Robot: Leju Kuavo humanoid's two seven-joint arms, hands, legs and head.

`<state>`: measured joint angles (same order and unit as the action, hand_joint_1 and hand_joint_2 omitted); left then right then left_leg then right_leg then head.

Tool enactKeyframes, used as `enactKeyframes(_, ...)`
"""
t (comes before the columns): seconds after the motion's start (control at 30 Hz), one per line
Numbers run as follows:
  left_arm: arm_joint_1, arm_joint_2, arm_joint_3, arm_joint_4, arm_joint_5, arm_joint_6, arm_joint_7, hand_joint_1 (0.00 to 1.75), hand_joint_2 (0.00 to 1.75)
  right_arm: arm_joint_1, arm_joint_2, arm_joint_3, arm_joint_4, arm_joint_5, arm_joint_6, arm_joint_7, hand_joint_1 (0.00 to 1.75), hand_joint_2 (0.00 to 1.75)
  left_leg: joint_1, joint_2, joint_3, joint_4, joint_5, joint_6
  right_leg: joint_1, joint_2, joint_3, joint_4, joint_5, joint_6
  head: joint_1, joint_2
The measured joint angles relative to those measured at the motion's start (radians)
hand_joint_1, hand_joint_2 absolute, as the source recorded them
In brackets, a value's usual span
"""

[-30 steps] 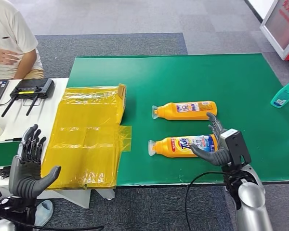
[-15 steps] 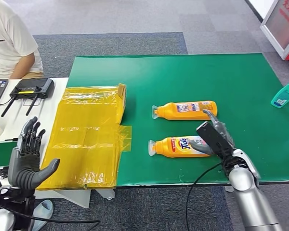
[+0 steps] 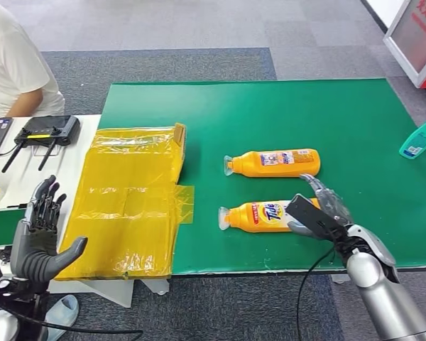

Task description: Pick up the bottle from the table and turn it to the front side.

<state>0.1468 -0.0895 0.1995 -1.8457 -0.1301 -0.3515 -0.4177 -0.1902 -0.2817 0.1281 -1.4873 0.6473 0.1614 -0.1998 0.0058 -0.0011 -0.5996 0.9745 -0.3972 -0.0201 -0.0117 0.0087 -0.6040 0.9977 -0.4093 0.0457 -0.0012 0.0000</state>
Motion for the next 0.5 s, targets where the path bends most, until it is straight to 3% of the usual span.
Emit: enactKeyframes(0.5, 0.010, 0.013, -0.017, 0.002, -0.047, 0.018, -0.017, 0.00, 1.75, -0.075, -0.023, 0.111, 0.139, 0.143, -0.016, 0.046, 0.00, 1.75, 0.000, 0.000, 0.000, 0.000, 0.000, 0.000, 0.000, 0.000, 0.000, 0.000, 0.000, 0.000, 0.000, 0.000)
